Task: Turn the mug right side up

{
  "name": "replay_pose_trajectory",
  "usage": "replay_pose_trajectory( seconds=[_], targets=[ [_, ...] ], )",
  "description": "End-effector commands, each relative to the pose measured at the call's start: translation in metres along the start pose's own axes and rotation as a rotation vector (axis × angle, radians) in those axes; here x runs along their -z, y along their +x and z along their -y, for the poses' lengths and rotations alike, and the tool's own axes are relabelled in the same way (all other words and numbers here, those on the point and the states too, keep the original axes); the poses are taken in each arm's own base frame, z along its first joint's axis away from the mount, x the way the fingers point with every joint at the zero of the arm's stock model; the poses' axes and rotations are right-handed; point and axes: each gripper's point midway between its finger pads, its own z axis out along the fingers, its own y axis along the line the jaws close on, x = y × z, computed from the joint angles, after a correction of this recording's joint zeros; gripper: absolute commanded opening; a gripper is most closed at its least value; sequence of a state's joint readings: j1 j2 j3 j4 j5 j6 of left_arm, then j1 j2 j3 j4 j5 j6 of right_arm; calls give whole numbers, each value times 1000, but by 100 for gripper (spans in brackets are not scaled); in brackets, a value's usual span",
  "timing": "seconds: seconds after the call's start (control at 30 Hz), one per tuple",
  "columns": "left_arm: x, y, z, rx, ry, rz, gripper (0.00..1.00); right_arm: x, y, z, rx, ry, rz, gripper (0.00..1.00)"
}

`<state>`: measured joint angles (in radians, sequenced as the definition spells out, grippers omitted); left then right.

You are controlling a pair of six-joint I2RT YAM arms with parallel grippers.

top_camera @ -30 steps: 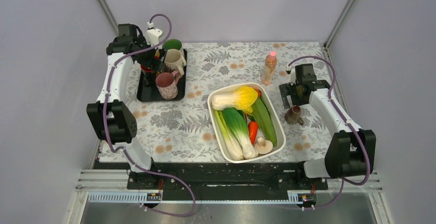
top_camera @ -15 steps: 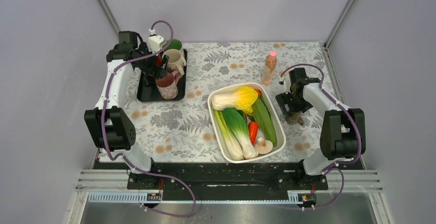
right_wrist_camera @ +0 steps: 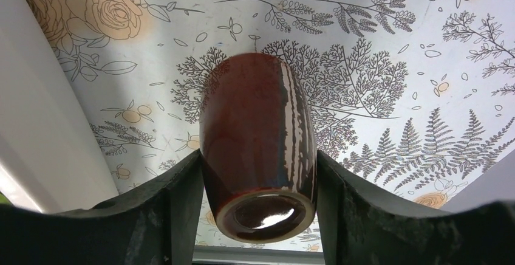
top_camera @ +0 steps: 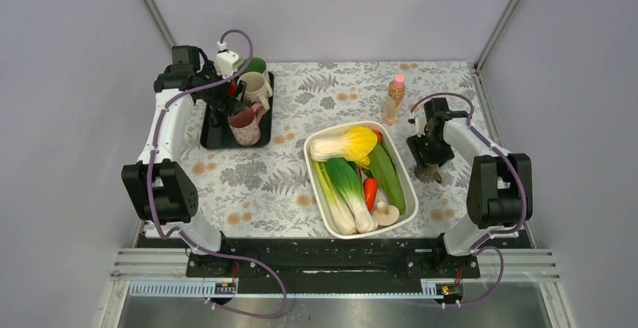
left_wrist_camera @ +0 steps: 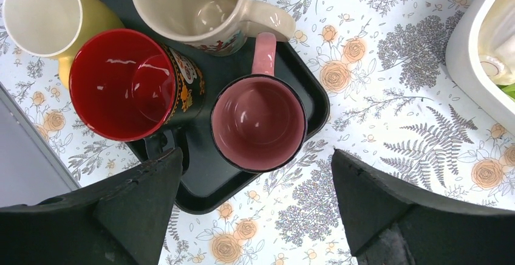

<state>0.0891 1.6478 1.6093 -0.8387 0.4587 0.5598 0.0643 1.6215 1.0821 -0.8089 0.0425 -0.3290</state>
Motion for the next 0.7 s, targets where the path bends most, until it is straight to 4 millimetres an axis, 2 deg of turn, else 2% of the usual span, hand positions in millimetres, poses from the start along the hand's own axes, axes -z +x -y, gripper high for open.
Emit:
replay_pose_trajectory(
  seconds=[0.0,0.13,0.23,0.4,0.47,0.53,0.67],
  targets=[
    [22,-25,9,-36,9,94,96,17,-11,10,-26,40,22,0],
    [33,-34,21,-20,42,130,96,48,-28,24,-99,127,138,0],
    [47,-44,39,-7,104,173,96,82,-44,25,-150,137,282,0],
    [82,-74,80,57,258,284,95,159,-71,7,-190,53,608,0],
    [100,-89,100,68,328,338,95,195,-81,-10,-182,-36,761,0],
    [119,-105,129,48,418,390,95,234,-92,-35,-164,-160,920,0],
    [154,-127,201,-12,663,447,99,311,-106,-105,-64,-477,1189,0]
  ],
)
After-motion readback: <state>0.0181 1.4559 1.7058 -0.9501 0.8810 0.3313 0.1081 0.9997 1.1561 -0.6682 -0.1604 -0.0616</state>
